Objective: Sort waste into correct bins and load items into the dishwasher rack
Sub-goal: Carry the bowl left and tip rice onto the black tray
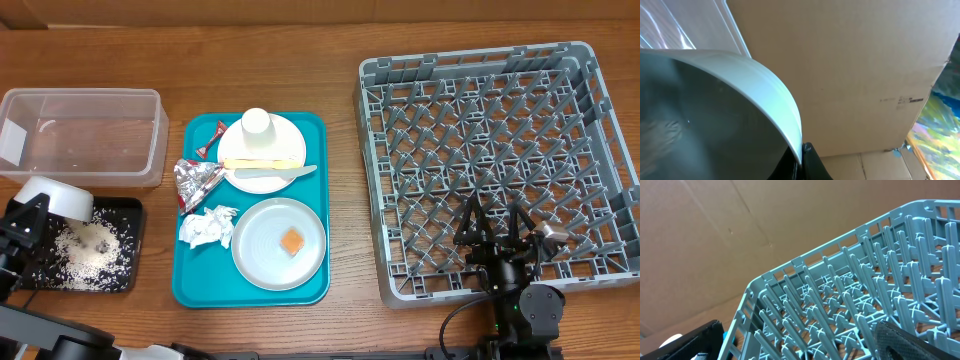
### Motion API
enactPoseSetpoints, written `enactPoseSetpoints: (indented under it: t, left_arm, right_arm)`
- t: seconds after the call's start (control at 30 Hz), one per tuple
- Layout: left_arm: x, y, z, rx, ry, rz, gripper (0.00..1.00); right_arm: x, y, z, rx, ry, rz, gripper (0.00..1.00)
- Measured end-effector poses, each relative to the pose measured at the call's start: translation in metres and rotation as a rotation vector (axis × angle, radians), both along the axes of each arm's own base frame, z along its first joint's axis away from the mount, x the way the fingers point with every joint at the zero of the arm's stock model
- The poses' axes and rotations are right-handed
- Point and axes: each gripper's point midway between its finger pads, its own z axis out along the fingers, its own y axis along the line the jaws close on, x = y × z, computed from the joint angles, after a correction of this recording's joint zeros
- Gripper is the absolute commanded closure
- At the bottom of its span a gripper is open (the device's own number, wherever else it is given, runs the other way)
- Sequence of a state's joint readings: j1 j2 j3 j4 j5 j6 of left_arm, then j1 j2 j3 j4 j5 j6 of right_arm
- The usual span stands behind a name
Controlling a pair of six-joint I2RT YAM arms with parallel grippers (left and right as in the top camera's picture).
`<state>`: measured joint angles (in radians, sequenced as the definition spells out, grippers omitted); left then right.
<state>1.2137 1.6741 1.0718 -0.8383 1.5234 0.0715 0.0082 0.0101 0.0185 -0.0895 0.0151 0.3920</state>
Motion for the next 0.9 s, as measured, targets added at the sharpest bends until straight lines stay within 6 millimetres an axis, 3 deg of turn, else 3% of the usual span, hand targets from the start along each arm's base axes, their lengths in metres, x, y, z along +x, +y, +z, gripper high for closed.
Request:
enactPoseSetpoints:
  t: [0.43, 0.63, 0.8, 0.9]
  left_arm:
    - [-0.001, -0.003, -0.006, -0.033, 0.046, 0.003, 0.96]
    - [-0.002, -0.014, -0.013, -0.077, 0.130, -0.007, 0.96]
    - [0.004, -0.046, 0.009, 0.041, 0.211, -0.067, 0.96]
    - [0.016, -0.075, 0.042, 0.223, 0.244, -0.136, 0.96]
  right_arm:
    - [0.000, 0.000, 0.000, 0.000, 0.000, 0.000, 0.00]
    - [0.000, 0.000, 0.000, 0.000, 0.000, 0.000, 0.00]
    - [0.000, 0.000, 0.000, 0.000, -0.001, 0.000, 0.00]
    - [0.000, 0.000, 0.000, 0.000, 0.000, 0.000, 0.00]
